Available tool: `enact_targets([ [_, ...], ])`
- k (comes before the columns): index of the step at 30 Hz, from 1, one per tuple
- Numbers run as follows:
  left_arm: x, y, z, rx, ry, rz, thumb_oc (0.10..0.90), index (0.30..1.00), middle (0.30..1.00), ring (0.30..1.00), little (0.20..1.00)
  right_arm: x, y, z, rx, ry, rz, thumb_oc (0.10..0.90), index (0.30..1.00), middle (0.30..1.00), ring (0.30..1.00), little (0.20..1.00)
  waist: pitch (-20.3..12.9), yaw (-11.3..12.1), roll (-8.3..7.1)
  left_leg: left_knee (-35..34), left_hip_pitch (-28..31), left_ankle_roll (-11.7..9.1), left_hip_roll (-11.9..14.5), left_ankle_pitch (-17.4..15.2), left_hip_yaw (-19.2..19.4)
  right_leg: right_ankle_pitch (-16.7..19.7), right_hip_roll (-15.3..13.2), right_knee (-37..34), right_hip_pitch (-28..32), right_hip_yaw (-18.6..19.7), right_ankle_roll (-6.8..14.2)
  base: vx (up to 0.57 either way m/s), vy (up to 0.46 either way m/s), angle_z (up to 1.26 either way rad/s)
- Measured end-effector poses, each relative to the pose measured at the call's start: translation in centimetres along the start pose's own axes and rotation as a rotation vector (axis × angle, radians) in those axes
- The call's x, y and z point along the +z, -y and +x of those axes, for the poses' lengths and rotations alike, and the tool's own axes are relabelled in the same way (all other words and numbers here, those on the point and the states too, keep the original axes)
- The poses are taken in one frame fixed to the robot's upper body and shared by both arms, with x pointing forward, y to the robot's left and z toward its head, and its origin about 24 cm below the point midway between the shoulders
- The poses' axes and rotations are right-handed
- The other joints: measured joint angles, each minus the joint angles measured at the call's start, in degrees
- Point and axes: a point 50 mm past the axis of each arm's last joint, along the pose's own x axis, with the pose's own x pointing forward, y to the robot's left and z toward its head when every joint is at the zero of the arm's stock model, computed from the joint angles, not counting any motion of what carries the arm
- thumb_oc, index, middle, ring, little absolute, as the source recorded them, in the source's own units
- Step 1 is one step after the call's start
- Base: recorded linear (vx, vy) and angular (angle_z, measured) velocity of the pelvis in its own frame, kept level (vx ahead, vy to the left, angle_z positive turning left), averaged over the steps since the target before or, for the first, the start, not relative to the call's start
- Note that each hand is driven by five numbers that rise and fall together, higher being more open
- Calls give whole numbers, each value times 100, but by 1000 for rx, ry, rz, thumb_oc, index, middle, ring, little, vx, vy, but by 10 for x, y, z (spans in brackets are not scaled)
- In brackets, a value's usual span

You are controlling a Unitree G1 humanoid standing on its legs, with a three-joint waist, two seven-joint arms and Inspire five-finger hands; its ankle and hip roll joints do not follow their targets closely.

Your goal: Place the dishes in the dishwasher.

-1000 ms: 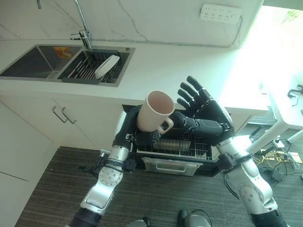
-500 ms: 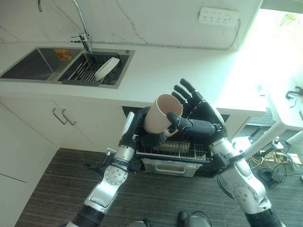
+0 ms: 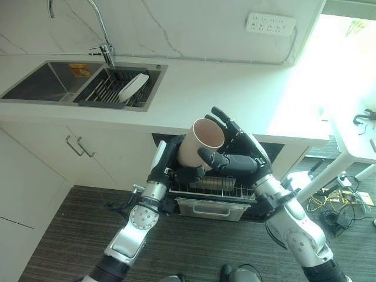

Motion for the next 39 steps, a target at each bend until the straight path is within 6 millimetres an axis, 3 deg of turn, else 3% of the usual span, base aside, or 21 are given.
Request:
enact_targets([
  [33,-2,-4,-1,-7,-8,30,400,300,300,300,300,-7,-2,4,22,-85,-60,800,900,900,900,900,-83,21,-2,13,46,0,16,0,74,3,18,53,-12,84,-12,-24,-3,-1],
  [34,-2,-5,-1,-10,-9,36,400,300,300,300,300,-7,-3,4,22,-90,-59,722,782,782,782,782,-84,21,-3,13,46,0,17,0,74,3,18,54,-12,84,-11,-31,-11,0],
  [35,-2,-3,-1,-18,-8,47,400,300,300,300,300,-8,1,4,-1,-93,-62,416,324,324,324,324,-95,23,-18,16,46,0,17,0,74,3,17,55,-12,84,-12,-45,-15,0],
  [39,-4,1,-4,-38,-19,41,400,300,300,300,300,-8,10,4,-20,-122,-111,400,300,300,300,300,-223,11,-68,27,-15,0,21,0,74,3,17,65,-71,82,-13,-20,-9,0],
])
